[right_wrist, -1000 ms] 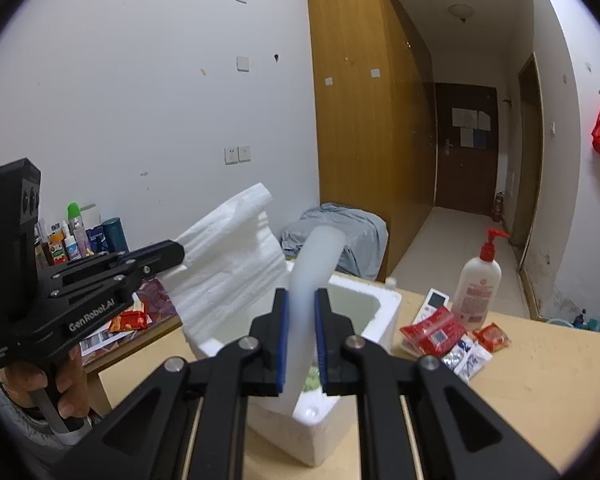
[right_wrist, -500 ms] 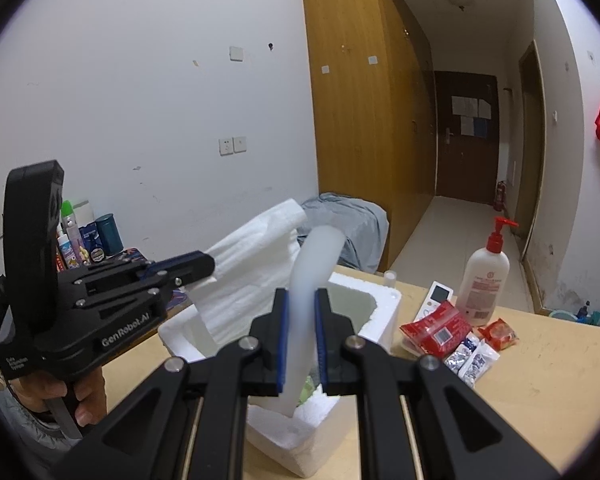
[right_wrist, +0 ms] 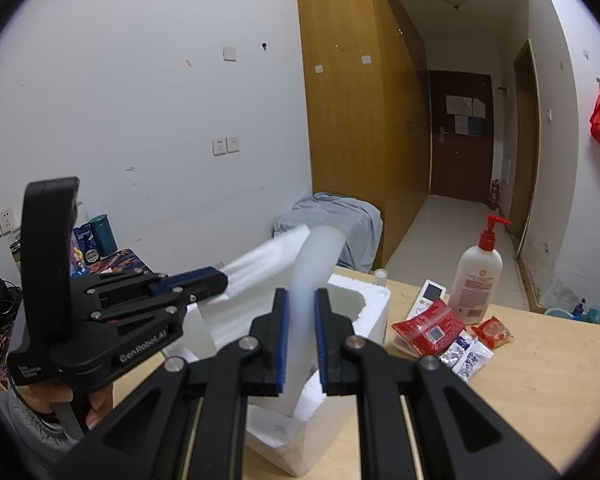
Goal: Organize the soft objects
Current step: 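Lower the tissues into the box and open the left gripper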
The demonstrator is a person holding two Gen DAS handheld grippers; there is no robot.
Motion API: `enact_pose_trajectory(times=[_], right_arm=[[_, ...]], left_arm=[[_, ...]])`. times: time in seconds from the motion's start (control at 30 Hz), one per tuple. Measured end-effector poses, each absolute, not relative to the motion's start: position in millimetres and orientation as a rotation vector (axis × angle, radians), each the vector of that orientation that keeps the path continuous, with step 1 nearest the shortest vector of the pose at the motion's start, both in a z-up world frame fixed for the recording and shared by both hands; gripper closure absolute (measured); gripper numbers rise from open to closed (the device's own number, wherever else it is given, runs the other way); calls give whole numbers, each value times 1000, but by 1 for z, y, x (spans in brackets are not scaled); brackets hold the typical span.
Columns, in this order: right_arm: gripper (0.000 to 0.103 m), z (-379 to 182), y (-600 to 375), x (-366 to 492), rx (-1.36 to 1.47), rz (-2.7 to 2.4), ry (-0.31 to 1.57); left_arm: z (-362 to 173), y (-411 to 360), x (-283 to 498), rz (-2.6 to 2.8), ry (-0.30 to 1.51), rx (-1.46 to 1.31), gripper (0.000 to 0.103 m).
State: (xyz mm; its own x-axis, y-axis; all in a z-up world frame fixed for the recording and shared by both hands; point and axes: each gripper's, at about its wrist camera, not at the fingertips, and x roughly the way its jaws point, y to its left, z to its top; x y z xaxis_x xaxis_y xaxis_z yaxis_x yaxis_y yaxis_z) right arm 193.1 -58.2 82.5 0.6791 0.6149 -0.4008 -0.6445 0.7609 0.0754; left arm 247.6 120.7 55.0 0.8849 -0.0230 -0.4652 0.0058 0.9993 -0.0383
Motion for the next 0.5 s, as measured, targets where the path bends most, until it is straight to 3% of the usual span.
enact_pose_trajectory(times=[0.03,0.1,0.13,0.17,0.5], right_arm=[[88,83,-59,193,-73,706,422],[88,83,-59,193,-73,705,422],[88,83,-59,193,-73,705,422],[88,83,-58,193,-75,705,421],[88,79,-52,198,-82,712,434]], left_arm=[[54,120,249,-20,492,-31,89],[51,120,249,-10,499,-21,56],[50,120,249,-4,498,-17,26],[50,121,247,-1,484,-18,13],[52,132,237,67,447,-17,8]])
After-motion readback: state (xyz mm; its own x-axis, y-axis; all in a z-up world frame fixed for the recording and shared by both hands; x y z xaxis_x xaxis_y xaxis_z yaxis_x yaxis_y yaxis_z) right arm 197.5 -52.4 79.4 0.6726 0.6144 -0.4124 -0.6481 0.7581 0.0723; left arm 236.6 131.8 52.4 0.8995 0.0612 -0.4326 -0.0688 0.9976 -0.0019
